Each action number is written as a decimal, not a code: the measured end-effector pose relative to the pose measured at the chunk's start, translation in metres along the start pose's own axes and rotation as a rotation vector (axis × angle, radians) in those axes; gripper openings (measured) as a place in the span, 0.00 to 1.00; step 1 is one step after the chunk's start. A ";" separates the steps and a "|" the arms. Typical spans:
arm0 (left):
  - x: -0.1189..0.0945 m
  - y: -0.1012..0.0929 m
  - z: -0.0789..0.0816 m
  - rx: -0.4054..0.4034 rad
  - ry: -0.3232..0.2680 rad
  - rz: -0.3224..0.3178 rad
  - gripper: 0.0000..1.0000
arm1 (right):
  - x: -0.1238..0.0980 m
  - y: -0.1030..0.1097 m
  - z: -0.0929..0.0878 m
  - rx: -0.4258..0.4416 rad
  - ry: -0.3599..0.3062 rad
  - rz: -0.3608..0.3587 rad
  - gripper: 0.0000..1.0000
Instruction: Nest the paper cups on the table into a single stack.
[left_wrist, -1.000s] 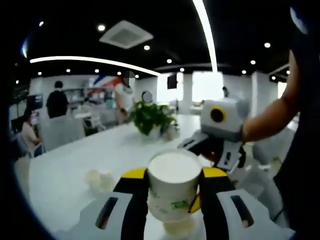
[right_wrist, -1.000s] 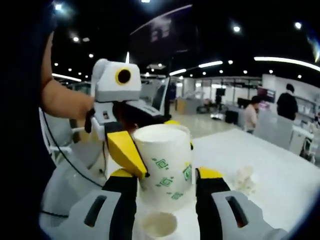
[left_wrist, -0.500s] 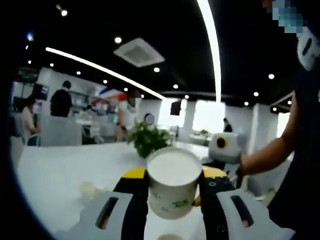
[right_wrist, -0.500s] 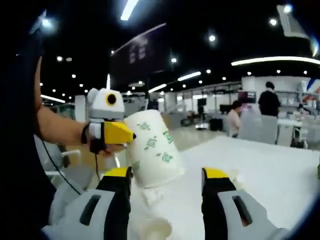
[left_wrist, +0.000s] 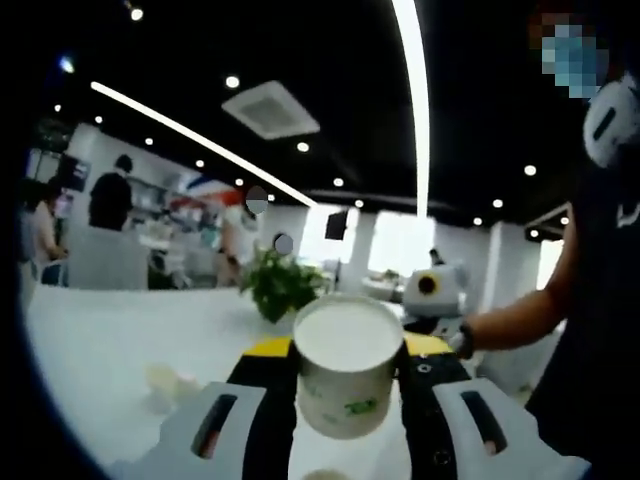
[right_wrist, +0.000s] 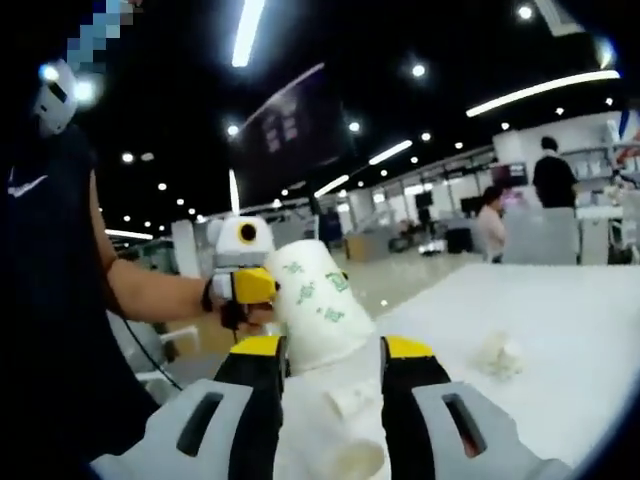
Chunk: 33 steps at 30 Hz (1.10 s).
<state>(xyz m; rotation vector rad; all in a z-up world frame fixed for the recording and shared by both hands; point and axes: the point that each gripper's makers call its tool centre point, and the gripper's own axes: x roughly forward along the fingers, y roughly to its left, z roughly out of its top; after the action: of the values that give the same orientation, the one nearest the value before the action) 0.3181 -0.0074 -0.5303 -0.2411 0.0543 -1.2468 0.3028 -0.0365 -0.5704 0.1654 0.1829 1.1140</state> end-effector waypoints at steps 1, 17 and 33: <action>0.000 0.001 0.001 0.000 -0.006 0.001 0.38 | 0.000 0.001 0.000 0.004 -0.002 0.005 0.34; -0.012 -0.013 -0.017 -0.037 0.090 -0.114 0.38 | -0.008 0.027 0.010 0.067 0.003 0.140 0.26; -0.020 -0.020 -0.043 0.046 0.213 -0.147 0.38 | -0.002 0.044 0.024 0.097 -0.001 0.237 0.09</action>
<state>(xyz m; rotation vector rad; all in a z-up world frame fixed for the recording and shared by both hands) 0.2858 -0.0005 -0.5701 -0.0723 0.1934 -1.4155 0.2689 -0.0201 -0.5371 0.2798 0.2206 1.3418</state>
